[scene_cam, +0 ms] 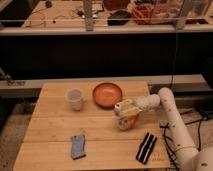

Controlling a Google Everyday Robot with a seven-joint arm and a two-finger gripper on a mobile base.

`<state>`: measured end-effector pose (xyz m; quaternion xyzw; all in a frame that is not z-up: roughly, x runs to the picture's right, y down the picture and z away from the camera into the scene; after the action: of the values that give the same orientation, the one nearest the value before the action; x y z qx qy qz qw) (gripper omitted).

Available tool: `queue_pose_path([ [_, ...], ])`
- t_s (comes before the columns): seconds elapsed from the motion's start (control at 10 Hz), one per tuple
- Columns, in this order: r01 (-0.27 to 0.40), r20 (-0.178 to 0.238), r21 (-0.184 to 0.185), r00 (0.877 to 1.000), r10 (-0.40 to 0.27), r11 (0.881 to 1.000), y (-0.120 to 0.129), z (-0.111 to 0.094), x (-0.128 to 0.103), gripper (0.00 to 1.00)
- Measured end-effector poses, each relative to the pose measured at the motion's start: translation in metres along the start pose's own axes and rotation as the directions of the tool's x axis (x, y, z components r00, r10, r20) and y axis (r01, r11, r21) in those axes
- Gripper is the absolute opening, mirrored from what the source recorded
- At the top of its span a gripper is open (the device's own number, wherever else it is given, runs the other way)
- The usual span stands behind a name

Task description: Stand the bottle upright

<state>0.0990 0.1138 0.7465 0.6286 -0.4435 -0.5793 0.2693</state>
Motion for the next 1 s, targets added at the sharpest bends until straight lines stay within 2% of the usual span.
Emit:
queue_pose_path([
  [0.6, -0.001, 0.002, 0.000, 1.000, 0.001, 1.000, 0.000, 0.000, -0.001, 0.00],
  [0.9, 0.007, 0.019, -0.013, 1.000, -0.007, 1.000, -0.005, -0.006, -0.003, 0.00],
  [1.0, 0.012, 0.039, -0.017, 0.999, -0.012, 1.000, -0.010, -0.006, -0.004, 0.00],
])
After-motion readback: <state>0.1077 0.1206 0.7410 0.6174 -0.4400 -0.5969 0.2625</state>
